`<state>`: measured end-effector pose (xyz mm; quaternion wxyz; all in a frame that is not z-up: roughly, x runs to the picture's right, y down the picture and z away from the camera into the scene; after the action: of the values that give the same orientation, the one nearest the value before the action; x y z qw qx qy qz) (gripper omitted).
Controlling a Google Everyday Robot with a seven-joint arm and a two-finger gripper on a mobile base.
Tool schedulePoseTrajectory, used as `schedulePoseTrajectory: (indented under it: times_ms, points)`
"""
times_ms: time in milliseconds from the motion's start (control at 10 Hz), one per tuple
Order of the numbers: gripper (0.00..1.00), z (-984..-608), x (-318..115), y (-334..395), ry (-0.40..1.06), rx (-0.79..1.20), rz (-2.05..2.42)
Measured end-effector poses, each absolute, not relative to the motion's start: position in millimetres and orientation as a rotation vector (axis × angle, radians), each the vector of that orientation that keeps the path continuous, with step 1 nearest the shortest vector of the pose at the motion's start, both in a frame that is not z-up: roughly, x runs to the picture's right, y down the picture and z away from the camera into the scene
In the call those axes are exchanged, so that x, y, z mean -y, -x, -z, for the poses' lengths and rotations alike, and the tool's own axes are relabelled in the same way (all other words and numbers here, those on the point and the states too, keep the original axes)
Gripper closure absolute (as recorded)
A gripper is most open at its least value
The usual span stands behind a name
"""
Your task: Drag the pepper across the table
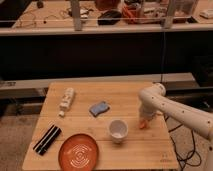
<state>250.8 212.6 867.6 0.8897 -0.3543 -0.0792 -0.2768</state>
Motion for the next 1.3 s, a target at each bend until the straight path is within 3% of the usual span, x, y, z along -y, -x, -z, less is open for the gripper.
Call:
schedulePoseTrajectory:
  times_ms: [1300]
  points:
    - [0.97,-862,-217,-239,0.742,0.179,0.609]
